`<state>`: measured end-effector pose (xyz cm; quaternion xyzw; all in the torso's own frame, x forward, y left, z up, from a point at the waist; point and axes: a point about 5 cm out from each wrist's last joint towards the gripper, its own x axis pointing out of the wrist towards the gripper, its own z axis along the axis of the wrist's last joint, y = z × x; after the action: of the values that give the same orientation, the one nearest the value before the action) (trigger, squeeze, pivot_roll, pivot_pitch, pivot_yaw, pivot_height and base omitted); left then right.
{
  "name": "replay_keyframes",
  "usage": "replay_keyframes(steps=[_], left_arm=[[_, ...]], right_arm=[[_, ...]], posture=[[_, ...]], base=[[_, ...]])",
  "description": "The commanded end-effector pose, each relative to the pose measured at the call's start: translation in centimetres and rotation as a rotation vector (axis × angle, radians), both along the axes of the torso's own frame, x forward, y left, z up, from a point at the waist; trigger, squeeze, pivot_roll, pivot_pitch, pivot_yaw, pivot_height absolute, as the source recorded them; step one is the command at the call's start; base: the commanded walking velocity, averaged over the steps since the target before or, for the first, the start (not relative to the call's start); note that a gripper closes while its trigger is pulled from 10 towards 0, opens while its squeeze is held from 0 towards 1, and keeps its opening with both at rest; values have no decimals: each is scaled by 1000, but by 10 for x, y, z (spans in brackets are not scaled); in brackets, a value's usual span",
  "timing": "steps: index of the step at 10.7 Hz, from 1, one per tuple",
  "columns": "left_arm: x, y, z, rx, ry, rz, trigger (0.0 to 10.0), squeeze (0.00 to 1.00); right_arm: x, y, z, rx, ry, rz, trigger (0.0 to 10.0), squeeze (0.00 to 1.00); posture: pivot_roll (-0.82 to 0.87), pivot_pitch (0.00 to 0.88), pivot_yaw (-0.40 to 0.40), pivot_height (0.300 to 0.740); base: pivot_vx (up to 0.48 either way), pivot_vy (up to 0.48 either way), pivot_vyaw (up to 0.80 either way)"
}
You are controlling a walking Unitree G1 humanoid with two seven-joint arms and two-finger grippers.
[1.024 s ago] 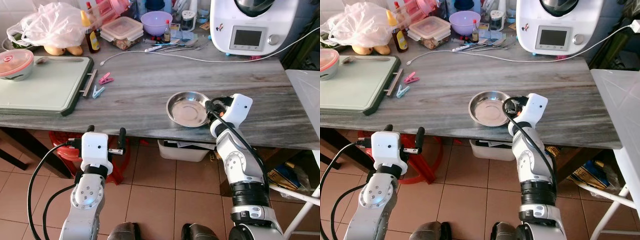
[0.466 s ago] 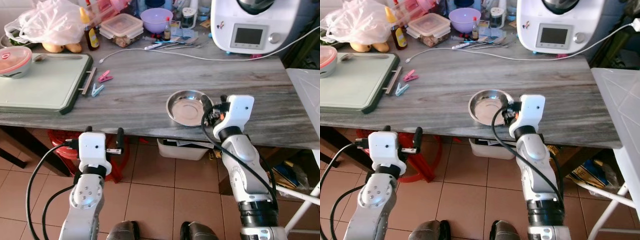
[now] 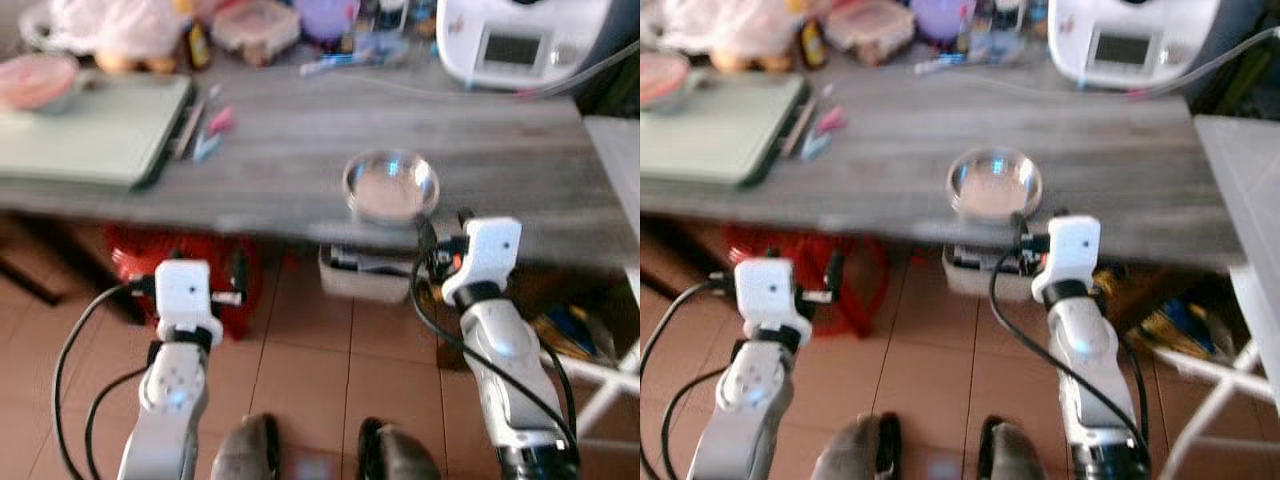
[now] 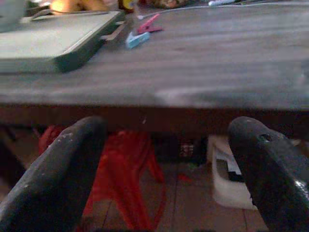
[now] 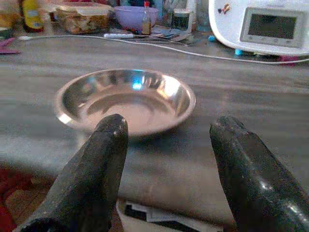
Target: Setting the table
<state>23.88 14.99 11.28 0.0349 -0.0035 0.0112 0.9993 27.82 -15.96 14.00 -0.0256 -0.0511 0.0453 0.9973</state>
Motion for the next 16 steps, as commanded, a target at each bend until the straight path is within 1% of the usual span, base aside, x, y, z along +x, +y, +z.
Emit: replay_keyframes(steps=[1, 3, 4, 5, 6, 7, 8, 9, 10, 12, 14, 16], left_arm=[[-1, 0, -3, -3, 8, 6, 10000, 0], [1, 0, -2, 0, 1, 5, 10000, 0], [2, 0, -1, 2, -3, 5, 10000, 0], [2, 0, -1, 3, -6, 0, 10000, 0], [2, 0, -1, 5, -12, -9, 10000, 0], [0, -2, 0, 1, -25, -40, 10000, 0], [0, -6, 4, -20, -41, -93, 10000, 0], [-1, -9, 5, -28, -43, -114, 10000, 0], [-1, -12, 5, -47, -48, -141, 10000, 0], [-2, -14, 5, -57, -53, -165, 10000, 0], [-2, -16, 6, -68, -59, -180, 10000, 0], [-3, -18, 6, -73, -59, -187, 10000, 0]], right_arm=[[-1, -1, 4, -13, -18, -9, 10000, 0], [5, -2, 4, 5, -4, -45, 10000, 0], [7, -3, 1, 5, 23, -72, 10000, 0], [9, -4, -3, -20, 54, -110, 10000, 0], [11, -3, -5, -48, 56, -102, 10000, 0], [10, -2, -6, -17, 53, -118, 10000, 0], [11, 1, -6, -3, 72, -78, 10000, 0], [10, 1, -4, -9, 56, -66, 10000, 0], [10, 3, -1, 13, 43, -49, 10000, 0], [11, 3, 1, 11, 31, -38, 10000, 0], [14, 3, -1, 59, 56, -41, 10000, 0], [12, 8, 1, 62, 41, -11, 10000, 0]], posture=[[34, 102, 19, 740], [36, 90, 18, 740], [36, 87, 18, 740], [36, 85, 19, 740], [36, 87, 18, 740], [35, 87, 18, 740], [35, 86, 18, 740], [36, 83, 17, 740], [35, 80, 17, 740], [33, 76, 15, 740], [32, 78, 14, 740], [28, 82, 15, 740]], base=[[-398, 0, 0], [-398, 0, 0], [-398, 0, 0], [-345, 0, 0], [0, 0, 0], [0, 0, 0], [0, 0, 0], [0, 0, 0], [0, 0, 0], [0, 0, 0], [139, -279, 0], [294, -373, 0]])
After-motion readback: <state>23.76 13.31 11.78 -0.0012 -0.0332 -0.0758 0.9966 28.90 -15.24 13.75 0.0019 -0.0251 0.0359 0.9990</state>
